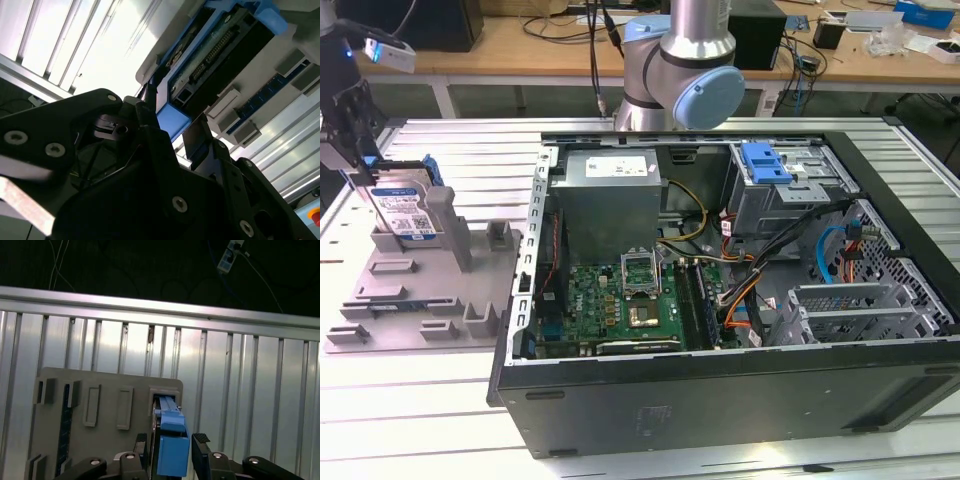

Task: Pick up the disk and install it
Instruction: 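Pick up the disk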

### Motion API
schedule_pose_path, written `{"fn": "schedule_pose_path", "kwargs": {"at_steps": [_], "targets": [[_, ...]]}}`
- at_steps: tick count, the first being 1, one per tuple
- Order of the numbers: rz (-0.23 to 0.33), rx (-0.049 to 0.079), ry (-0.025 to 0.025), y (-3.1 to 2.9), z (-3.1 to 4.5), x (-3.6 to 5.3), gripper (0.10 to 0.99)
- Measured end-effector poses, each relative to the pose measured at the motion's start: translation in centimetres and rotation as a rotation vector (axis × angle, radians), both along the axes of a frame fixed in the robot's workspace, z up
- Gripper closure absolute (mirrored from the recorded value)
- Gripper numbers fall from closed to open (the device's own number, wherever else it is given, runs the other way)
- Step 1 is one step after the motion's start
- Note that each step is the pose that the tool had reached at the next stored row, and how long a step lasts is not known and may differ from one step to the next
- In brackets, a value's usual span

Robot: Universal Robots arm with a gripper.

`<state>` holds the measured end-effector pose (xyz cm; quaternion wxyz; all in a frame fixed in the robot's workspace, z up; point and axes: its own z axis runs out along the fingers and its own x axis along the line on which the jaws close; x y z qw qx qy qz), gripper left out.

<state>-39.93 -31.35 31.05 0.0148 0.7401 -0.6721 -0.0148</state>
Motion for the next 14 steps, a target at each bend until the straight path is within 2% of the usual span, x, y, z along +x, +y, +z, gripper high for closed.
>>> {"fn": "schedule_pose_path", "kwargs": {"at_steps": [14], "targets": [[0.016,0.000,0.0000,0.00,-0.93,-0.12,0.604]]}}
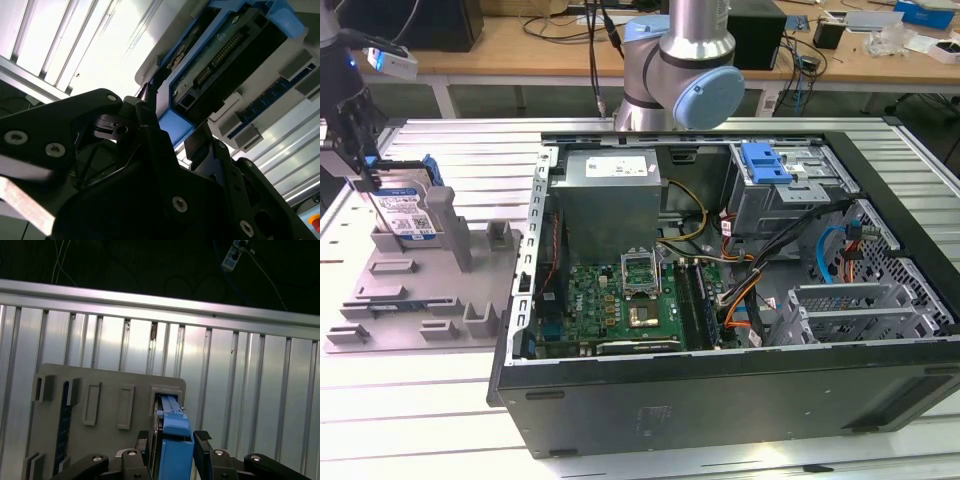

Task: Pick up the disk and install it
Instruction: 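Pick up the disk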

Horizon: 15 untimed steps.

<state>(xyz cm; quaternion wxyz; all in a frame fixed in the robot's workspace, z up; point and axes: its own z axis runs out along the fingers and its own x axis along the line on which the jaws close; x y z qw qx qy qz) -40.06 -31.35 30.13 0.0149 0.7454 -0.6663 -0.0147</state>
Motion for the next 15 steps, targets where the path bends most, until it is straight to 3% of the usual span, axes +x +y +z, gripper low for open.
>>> {"fn": "schedule_pose_path", "kwargs": {"at_steps": [15], "targets": [[0.006,0.000,-0.0005,0.00,-0.45,-0.08,0.604]]}}
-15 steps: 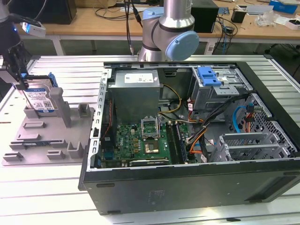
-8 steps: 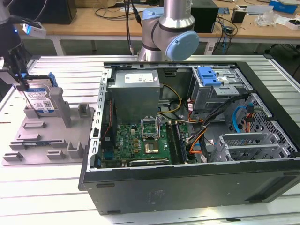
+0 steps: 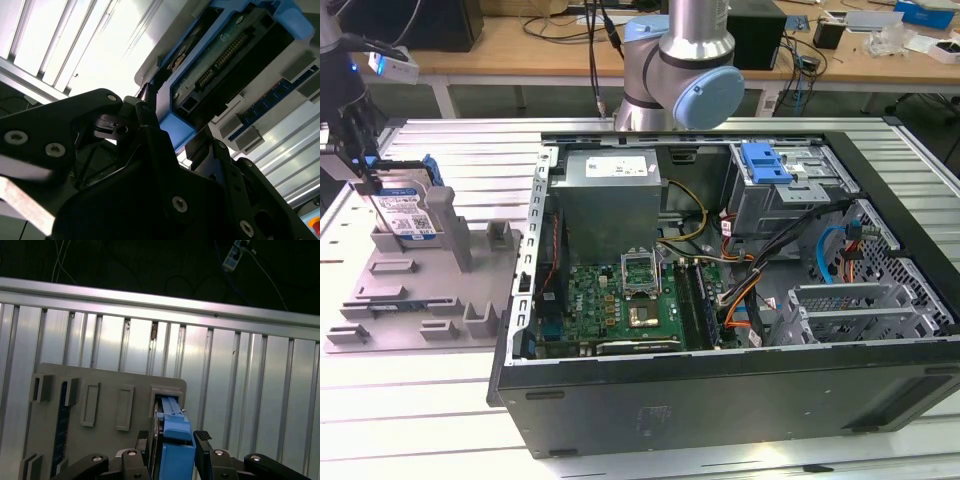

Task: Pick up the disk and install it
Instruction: 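Pick up the disk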

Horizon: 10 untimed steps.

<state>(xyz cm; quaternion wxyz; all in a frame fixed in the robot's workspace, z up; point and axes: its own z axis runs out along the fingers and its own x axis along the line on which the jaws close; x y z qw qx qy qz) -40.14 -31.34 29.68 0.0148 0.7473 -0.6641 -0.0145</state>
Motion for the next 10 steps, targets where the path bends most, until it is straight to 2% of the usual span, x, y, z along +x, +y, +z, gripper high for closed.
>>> {"fn": "schedule_pose_path", "kwargs": {"at_steps": [10], "targets": [[0.000,0.000,-0.0003,0.00,-0.01,0.00,0.604]]}}
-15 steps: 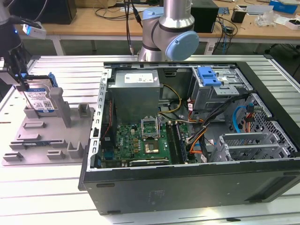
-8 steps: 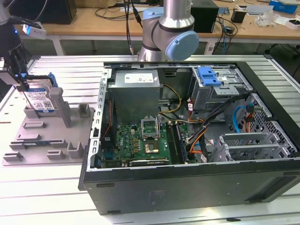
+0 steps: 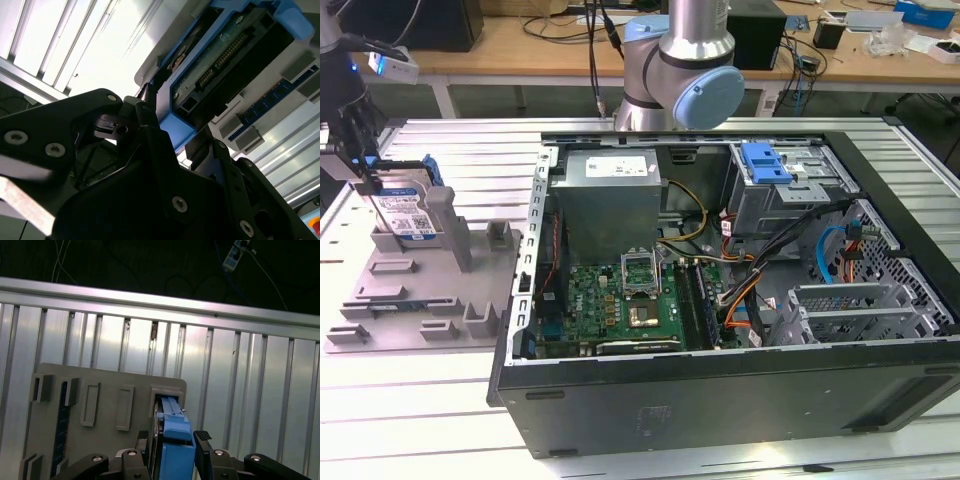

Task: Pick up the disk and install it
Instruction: 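Pick up the disk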

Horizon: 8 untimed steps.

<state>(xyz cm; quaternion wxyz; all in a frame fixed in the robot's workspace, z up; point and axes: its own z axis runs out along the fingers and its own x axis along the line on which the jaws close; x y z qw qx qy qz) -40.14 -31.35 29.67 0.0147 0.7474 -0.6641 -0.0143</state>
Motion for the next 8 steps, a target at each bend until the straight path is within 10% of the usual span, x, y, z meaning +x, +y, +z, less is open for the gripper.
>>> {"fn": "schedule_pose_path", "kwargs": {"at_steps": [8], "targets": [[0.000,-0.009,-0.0057,0.12,-0.10,-0.01,0.604]]}}
